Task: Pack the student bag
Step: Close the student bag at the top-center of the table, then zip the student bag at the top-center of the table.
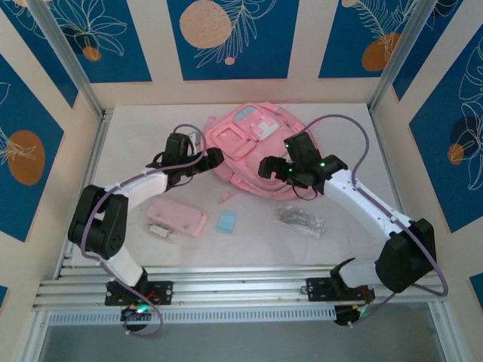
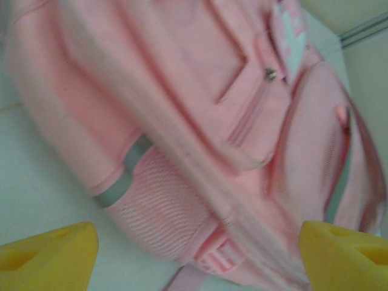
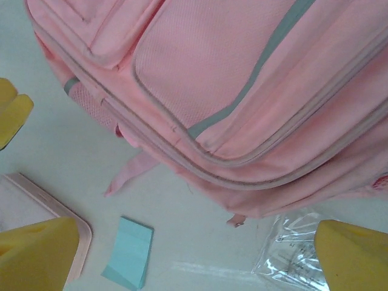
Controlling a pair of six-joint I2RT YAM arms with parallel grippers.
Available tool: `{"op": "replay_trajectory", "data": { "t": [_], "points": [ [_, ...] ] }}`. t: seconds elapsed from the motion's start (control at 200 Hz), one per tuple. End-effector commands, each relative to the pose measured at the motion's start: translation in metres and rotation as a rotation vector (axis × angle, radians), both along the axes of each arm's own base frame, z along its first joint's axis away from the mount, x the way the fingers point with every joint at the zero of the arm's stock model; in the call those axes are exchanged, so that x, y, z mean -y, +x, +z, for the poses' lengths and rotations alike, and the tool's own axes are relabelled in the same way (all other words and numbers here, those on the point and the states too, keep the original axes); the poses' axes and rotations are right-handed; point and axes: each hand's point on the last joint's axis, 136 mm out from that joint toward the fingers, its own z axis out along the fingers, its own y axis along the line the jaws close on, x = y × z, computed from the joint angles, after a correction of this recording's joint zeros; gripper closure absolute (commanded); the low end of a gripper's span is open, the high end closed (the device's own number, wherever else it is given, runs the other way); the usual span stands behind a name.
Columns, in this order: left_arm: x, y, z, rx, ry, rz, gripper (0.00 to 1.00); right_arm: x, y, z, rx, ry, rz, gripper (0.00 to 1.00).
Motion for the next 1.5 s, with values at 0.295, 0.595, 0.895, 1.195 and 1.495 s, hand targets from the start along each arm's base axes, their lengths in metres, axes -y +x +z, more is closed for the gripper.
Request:
{"op": "replay_trajectory", "data": {
  "t": [0.295,0.595,0.895,1.195,1.495],
  "points": [
    [0.010,0.019,-0.046,-0.052,-0.070,0.090,0.15,-0.021,-0.005,-0.004,0.002,-0.045,0.004,0.00],
    [0.022,0.033,-0.063,-0.034,-0.110,0.120,0.34,-0.030,-0.010,-0.001,0.041,0.020,0.035,0.00],
    [0.045,0.035,-0.023,0.045,-0.263,0.106,1.00,-0.075,-0.028,-0.024,0.060,0.128,0.138,0.12],
    [0.057,0.014,0.033,0.064,-0.395,0.085,1.00,-0.119,-0.019,-0.051,0.116,0.142,0.207,0.18],
    [0.071,-0.006,0.049,0.048,-0.447,0.041,1.00,-0.112,0.023,-0.077,0.206,0.050,0.042,0.30]
  ]
}}
